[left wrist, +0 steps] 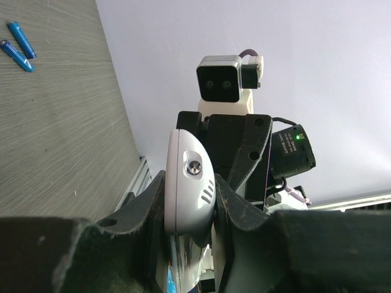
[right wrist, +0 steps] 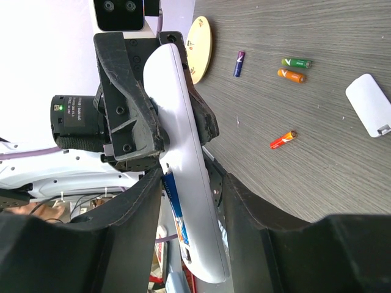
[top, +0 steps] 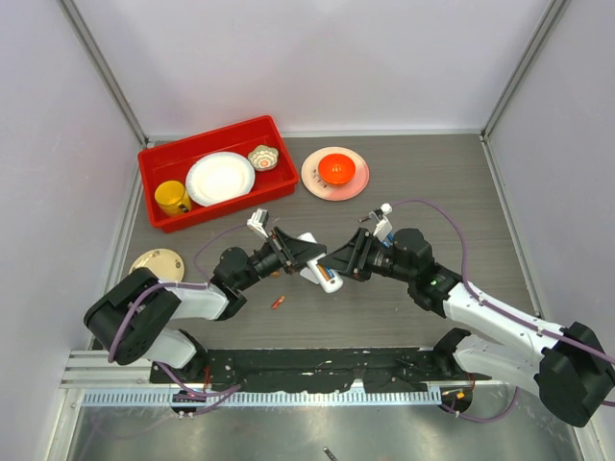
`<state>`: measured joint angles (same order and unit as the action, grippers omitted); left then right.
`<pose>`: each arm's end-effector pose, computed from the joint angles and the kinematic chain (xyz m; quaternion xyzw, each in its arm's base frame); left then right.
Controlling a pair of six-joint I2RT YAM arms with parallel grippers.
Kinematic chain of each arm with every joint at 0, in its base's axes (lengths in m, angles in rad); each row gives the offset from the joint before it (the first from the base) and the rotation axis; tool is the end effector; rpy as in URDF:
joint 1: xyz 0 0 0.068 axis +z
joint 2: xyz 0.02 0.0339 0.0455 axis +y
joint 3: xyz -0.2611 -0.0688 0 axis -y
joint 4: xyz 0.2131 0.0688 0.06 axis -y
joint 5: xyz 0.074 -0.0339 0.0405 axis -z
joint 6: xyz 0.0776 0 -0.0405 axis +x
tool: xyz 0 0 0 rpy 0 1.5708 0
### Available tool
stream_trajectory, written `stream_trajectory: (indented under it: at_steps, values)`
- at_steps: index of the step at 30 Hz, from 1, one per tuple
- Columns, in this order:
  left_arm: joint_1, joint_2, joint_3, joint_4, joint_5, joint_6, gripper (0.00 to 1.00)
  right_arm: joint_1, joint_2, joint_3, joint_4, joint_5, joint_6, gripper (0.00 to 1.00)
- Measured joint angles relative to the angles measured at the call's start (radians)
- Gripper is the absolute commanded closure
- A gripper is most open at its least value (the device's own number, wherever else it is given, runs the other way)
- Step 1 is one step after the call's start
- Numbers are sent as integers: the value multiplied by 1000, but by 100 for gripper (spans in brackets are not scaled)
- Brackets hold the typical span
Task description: Load the batteries into the remote control
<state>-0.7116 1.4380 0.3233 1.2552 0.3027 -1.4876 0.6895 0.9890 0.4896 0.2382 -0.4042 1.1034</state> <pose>0.1968 -0.2002 0.2281 -0.1399 0.6431 -0.7099 0.2507 0.1602 0.1716 0.2447 0.0400 0.7856 0.5654 0.2481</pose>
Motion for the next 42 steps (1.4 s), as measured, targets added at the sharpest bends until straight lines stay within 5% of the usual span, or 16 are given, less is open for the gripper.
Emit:
stream_trajectory:
  at_steps: [19,25,34,42]
  values:
    - [-2,-27,0,-20,-27,15,100,-6,6,-27,76,-28,7,63]
    - [-2,-27,0,-15,-31,20,100,-6,11,-28,75,-34,10,40]
    - [0,-27,0,11,-47,22,100,-6,20,9,20,-68,-28,42]
    - [10,-27,-9,20,-49,32,100,-6,-6,56,-112,-66,-139,30]
